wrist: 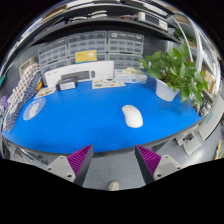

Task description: Arrange mouse

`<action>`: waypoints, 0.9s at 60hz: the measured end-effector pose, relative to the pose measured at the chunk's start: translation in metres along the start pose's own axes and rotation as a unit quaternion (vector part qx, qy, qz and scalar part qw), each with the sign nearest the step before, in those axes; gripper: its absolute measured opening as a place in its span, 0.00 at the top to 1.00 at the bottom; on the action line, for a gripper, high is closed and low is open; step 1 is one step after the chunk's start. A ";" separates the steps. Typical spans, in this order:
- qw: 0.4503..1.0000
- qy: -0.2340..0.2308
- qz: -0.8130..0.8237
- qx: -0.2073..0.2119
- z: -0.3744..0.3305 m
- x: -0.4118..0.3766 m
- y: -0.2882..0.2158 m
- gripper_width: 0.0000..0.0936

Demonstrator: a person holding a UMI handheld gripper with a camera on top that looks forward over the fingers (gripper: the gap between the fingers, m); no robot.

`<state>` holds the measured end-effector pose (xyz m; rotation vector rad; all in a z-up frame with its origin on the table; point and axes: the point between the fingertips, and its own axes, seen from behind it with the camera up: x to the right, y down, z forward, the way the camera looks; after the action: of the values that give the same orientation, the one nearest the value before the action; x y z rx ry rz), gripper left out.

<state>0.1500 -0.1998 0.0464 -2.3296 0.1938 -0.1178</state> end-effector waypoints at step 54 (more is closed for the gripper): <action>0.999 -0.018 -0.025 0.014 0.161 0.076 -0.078 0.53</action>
<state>0.2558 -0.0454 -0.0068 -2.3084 0.1152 -0.1026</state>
